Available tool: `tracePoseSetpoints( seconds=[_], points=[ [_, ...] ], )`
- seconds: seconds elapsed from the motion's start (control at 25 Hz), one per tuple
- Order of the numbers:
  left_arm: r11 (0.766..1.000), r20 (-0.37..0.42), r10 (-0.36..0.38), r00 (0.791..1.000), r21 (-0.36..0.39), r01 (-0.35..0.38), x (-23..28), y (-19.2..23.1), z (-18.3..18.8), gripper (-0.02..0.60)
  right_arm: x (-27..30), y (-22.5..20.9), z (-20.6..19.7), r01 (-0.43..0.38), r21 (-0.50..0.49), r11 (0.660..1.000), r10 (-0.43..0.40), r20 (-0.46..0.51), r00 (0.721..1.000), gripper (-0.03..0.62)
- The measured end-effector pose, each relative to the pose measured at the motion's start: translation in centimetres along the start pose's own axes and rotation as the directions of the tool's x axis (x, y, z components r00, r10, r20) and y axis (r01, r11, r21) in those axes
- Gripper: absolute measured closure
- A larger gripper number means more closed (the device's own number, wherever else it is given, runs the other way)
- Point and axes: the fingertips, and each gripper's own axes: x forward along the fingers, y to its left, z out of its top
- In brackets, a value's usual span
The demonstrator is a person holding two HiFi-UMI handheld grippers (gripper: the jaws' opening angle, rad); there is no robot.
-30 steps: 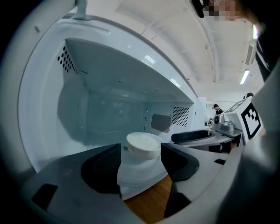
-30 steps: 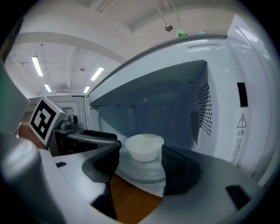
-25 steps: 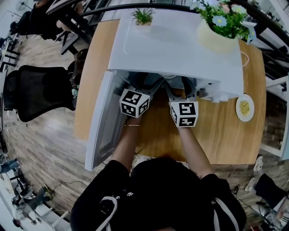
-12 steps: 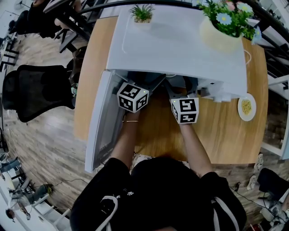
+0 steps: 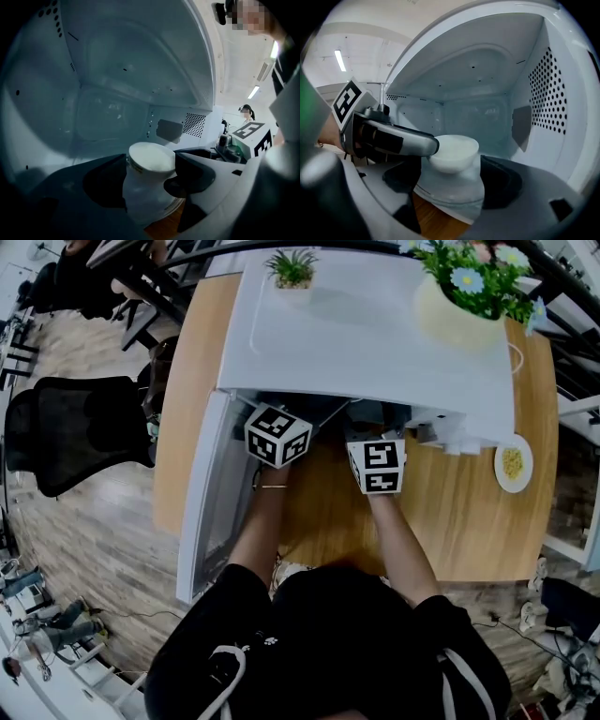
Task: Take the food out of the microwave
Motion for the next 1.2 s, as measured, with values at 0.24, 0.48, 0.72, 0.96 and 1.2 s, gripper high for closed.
tracePoseSetpoints(
  seconds=[0.24,0.48,0.72,0.96,1.2],
  points=[
    [0.999,-0.009,-0.037,0.999,0.001,0.037,0.1,-0.8,-0.1,0.281,0.1,0.3,0.2,-0.023,-0.008,1.000,0.023,-0.002,1.000,0.230],
    [0.999,0.007,-0.029,1.000,-0.037,0.030,-0.2,-1.1,0.0,0.281,-0.1,0.5,0.2,-0.049,0.027,0.998,0.049,0.006,0.999,0.229],
    [0.998,0.016,-0.024,1.000,-0.057,0.025,-1.1,-2.0,-0.5,0.281,-1.1,1.1,-0.1,-0.063,0.027,0.998,0.062,0.008,0.998,0.229],
    [0.997,0.016,-0.050,0.999,-0.060,0.051,-2.1,-3.4,-1.2,0.281,-2.3,1.3,-0.6,-0.076,0.013,0.997,0.076,0.001,0.997,0.230],
    [0.997,0.020,-0.067,0.998,-0.038,0.068,-2.3,-3.1,-0.8,0.281,-2.2,1.0,-0.1,-0.073,-0.043,0.996,0.074,0.022,0.997,0.217]
  ],
)
